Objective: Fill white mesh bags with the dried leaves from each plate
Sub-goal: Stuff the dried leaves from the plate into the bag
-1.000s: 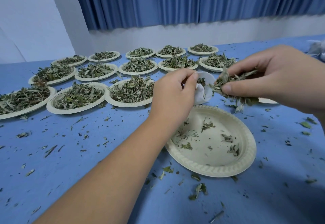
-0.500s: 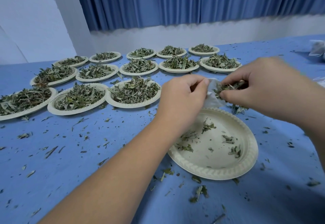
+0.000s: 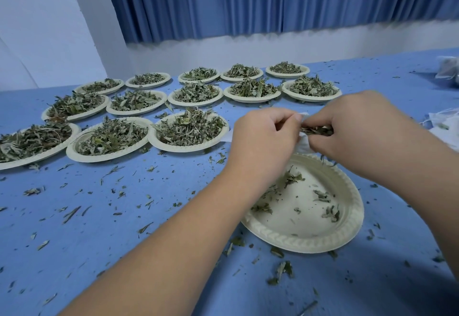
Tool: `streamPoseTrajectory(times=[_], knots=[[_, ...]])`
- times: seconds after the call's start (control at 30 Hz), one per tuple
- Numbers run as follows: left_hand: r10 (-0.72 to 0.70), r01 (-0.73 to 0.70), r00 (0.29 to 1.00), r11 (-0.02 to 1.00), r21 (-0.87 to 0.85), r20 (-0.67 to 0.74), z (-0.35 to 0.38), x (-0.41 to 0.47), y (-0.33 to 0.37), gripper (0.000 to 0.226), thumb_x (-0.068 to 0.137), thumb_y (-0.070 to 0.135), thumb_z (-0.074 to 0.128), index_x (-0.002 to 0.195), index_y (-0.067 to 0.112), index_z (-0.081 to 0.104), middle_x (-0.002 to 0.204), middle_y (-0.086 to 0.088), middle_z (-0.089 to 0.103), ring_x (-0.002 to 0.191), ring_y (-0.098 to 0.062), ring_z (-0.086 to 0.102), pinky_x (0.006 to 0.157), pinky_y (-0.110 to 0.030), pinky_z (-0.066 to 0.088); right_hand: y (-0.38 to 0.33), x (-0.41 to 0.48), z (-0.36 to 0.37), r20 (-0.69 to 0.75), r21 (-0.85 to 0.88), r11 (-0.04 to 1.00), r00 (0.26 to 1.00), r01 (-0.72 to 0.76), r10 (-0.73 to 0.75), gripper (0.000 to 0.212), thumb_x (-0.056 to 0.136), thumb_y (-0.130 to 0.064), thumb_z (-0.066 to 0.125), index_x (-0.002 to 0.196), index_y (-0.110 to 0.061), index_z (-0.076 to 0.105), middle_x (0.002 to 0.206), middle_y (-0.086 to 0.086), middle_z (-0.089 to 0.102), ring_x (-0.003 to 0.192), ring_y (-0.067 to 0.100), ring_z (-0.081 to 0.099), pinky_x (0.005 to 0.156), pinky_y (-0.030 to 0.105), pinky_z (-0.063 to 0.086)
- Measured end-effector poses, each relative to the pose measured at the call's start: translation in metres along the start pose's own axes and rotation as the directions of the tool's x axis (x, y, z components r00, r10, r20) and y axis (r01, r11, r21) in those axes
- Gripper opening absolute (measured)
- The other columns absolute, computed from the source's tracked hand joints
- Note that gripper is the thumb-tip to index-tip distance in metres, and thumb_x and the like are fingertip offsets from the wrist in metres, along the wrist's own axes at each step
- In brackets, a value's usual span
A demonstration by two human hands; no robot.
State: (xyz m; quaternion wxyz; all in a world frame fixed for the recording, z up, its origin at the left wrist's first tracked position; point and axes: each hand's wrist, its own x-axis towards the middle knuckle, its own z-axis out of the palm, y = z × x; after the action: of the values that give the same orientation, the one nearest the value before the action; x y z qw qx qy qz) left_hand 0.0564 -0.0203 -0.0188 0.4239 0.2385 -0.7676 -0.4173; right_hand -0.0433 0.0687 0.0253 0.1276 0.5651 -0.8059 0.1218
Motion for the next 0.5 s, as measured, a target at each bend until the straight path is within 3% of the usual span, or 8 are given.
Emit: streamPoseTrajectory(times=[0.13,0.27,0.33,0.43,0.5], knots=[[-0.004,0.004,1.0,1.0,-0.024,-0.011,-0.0002,0.0011,-0.0006,0.019,0.093,0.02,0.061,0.085,0.023,0.078,0.06,0.01,0.067,0.06,-0.013,0.06,0.053,-0.019,0.043,-0.0028,-0.0001,0.0009,-0.041,0.008,1.0,0.999,-0.008,0.008,0.03,0.082,-0.038,0.046,0.097,-0.035,0.072,0.068,-0.001,0.056,0.066,0.015,0.042,0.055,0.026,0.036],[-0.011,0.011,1.0,0.999,-0.045,0.0,0.0,0.0,0.0002,0.019,0.094,0.022,0.061,0.087,0.025,0.078,0.059,0.016,0.066,0.057,-0.003,0.056,0.051,-0.014,0.041,-0.0034,0.0011,0.003,-0.112,0.002,0.999,0.993,-0.038,0.038,0.022,0.088,-0.032,0.056,0.102,-0.029,0.073,0.077,0.002,0.063,0.074,0.018,0.048,0.049,0.024,0.028],[-0.012,0.012,1.0,0.999,-0.048,0.001,0.0,-0.0004,0.0008,0.023,0.094,0.022,0.061,0.08,0.029,0.076,0.057,0.016,0.065,0.053,-0.003,0.053,0.048,-0.015,0.039,-0.0028,0.0001,0.0025,-0.14,0.078,0.997,0.99,-0.014,0.025,0.022,0.085,-0.029,0.061,0.103,-0.032,0.072,0.079,0.001,0.067,0.073,0.017,0.049,0.05,0.024,0.024],[-0.026,0.025,0.999,0.999,-0.043,-0.023,-0.0025,0.0013,0.0001,0.026,0.094,0.022,0.06,0.073,0.028,0.074,0.054,0.013,0.06,0.047,-0.001,0.044,0.044,-0.014,0.033,0.0008,-0.0018,0.0,-0.152,0.265,0.964,0.988,0.002,0.04,0.02,0.077,-0.03,0.069,0.097,-0.036,0.071,0.066,-0.017,0.057,0.064,0.0,0.049,0.052,0.008,0.032],[-0.043,0.04,0.998,0.997,-0.063,-0.039,-0.0044,0.0028,-0.0006,0.026,0.094,0.022,0.06,0.072,0.023,0.074,0.055,0.011,0.06,0.048,-0.003,0.043,0.046,-0.016,0.033,0.0043,-0.0011,0.001,-0.169,0.319,0.948,0.984,-0.002,0.059,0.014,0.077,-0.031,0.072,0.09,-0.029,0.071,0.064,-0.019,0.055,0.062,-0.006,0.051,0.053,0.004,0.033]])
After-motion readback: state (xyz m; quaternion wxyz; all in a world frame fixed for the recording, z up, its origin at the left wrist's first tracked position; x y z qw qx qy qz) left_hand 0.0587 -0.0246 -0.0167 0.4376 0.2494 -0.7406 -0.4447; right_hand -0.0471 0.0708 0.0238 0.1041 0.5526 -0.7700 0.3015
